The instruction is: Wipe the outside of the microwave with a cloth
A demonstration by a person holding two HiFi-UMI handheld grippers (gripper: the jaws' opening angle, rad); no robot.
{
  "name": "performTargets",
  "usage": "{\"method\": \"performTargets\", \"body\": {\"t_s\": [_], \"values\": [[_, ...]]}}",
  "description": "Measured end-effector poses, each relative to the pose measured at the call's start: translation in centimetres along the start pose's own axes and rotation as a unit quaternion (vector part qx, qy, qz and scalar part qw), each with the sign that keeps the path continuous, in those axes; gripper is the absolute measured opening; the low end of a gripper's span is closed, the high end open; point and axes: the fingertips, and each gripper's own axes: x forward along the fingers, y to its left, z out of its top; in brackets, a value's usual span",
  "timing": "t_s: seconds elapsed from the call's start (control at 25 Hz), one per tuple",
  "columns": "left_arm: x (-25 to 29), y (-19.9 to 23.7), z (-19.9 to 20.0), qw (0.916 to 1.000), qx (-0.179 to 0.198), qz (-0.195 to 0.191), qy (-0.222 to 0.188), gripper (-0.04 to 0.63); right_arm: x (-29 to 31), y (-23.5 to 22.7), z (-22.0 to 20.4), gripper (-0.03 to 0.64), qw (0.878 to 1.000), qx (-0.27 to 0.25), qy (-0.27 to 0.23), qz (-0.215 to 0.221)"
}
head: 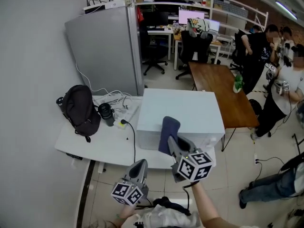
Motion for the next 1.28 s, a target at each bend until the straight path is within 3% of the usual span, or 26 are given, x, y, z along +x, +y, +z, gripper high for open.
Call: {"method": "performTargets", "body": {"t_s": [0.08,0.2,0.44,0.52,0.72,1.0,1.16,1.28], "values": [[-1.1,1.0,0.4,0.9999,-0.002,0.016,-0.005,-0.014,1.5,3.7,-3.9,0.077,1.000,-0.016,0.009,0.022],[-2.2,1.6,0.9,0.9995,-0.002,0.028,-0.015,-0.014,4.1,5.6,-8.1,0.077,0.997,-0.063,0.027,0.028],[-2.7,0.8,0.7,0.9998,-0.001,0.017,-0.012,-0.014,7.0,1.3,-11.5,0.077,0.991,-0.116,0.061,-0.026],[-2.5,0.3,0.6,0.9999,0.000,0.008,-0.011,-0.014,6.2,-1.2,-11.5,0.077,0.990,-0.116,0.064,-0.054],[-2.0,-0.7,0.0,1.0000,-0.004,-0.007,-0.005,-0.014,0.5,-8.6,-9.7,0.075,0.988,-0.054,0.037,-0.142],[-0.7,-1.9,-1.1,0.9995,-0.010,-0.030,0.007,-0.014,-9.7,-20.6,-6.1,0.075,0.960,-0.043,0.006,-0.276],[0.1,-2.1,-1.4,0.9991,-0.012,-0.038,0.011,-0.014,-13.2,-24.0,-5.2,0.075,0.948,-0.051,0.005,-0.314],[0.4,-2.3,-1.3,0.9990,-0.014,-0.041,0.010,-0.014,-14.2,-24.0,-4.9,0.075,0.948,-0.058,0.002,-0.314]]}}
